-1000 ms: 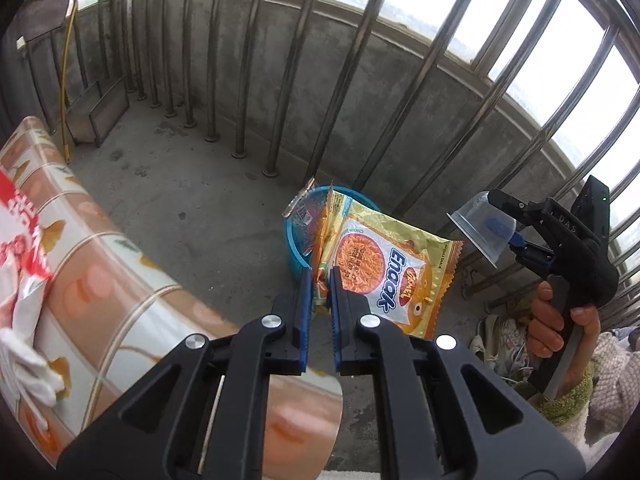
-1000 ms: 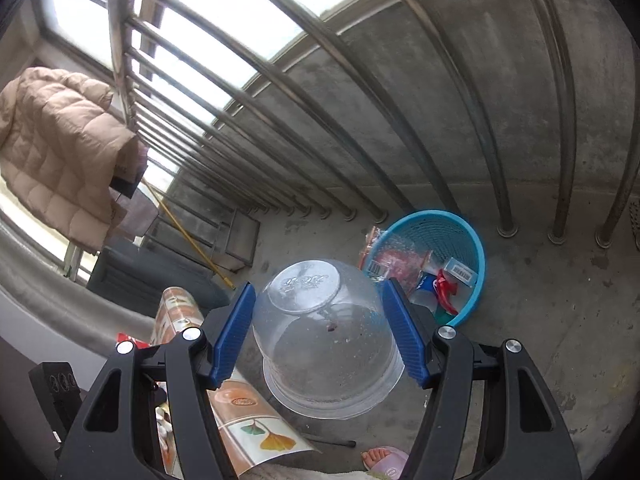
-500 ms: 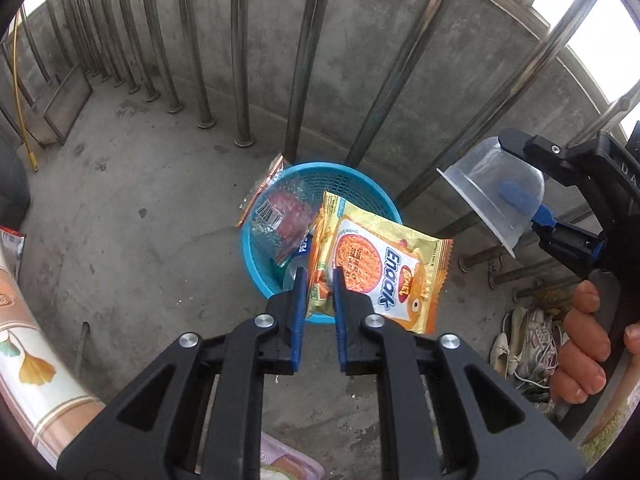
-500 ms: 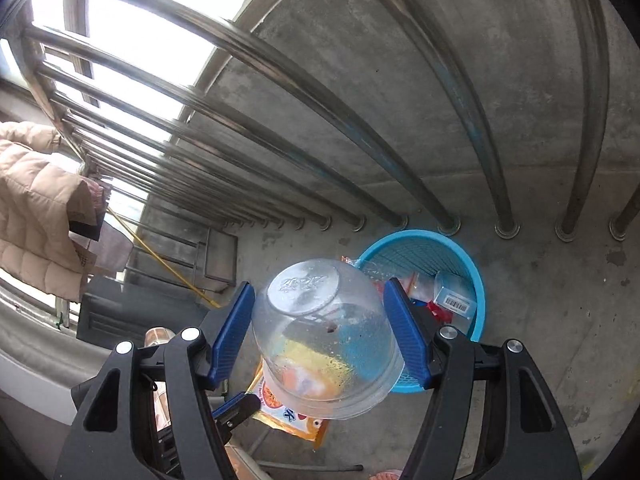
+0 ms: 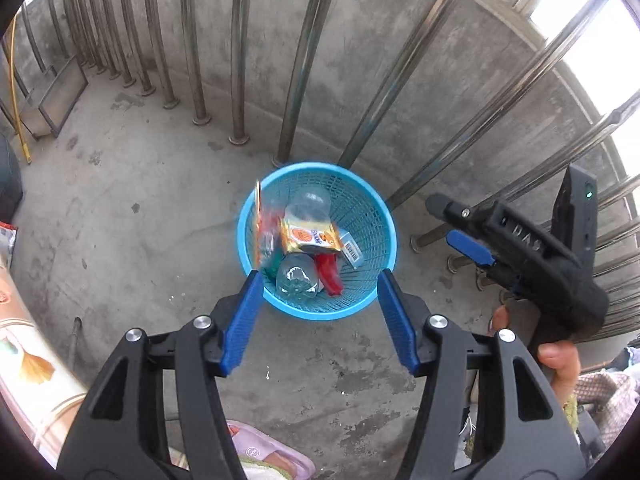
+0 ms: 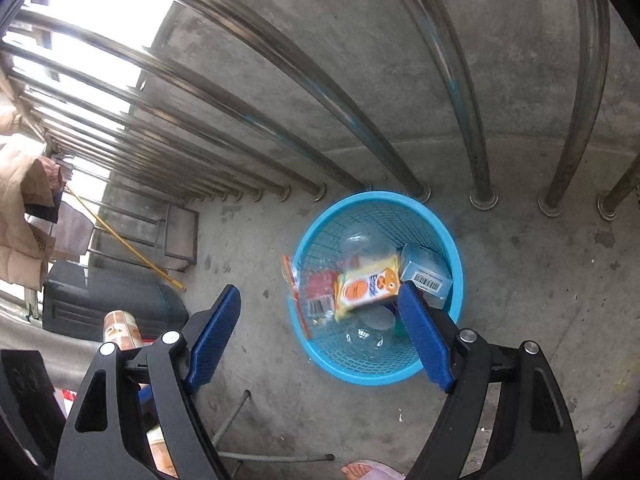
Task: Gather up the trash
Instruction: 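Open both tools to drop the packet and cup into the wastebasket, then return both tools to the table toward the glove and snack bag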
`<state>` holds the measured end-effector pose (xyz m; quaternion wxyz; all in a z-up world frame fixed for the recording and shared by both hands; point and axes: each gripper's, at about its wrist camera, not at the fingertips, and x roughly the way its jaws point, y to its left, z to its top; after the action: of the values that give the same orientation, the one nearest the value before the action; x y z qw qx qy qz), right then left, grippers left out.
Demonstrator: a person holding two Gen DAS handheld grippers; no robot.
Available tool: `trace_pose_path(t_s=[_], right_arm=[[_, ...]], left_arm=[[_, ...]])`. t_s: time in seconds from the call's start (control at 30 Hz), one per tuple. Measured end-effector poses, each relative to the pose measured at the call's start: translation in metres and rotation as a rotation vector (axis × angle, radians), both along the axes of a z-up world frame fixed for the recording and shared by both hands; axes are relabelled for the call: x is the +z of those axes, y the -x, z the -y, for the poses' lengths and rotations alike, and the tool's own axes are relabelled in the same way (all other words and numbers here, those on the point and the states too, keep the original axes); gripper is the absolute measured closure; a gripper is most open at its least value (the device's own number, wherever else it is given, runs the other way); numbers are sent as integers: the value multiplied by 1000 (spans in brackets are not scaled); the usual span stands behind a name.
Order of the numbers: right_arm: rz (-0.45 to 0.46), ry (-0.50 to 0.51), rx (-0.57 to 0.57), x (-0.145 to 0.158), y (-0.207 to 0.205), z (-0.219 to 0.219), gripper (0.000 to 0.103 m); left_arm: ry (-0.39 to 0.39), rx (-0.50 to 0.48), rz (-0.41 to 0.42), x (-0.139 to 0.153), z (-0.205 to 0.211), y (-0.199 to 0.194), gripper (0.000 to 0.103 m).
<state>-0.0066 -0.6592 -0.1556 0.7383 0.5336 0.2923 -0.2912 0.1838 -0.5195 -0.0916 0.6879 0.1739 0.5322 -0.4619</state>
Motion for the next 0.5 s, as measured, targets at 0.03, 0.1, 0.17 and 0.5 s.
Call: trace_pose_path(t_s=[0.03,0.1,0.17,0.5], right_arm=[[3,8,3,5,2,-4,24],[10,25,8,16,5,-13,24],[27,55,22,30,9,-22,24],[101,121,196,99,-3,-90,24]], left_arm=[[17,-2,3,9,-8,1,46],[59,6,25,28,-27,3,46],[109,18,54,49,-51,6,41],[243,160,193,117,-211,21,30]])
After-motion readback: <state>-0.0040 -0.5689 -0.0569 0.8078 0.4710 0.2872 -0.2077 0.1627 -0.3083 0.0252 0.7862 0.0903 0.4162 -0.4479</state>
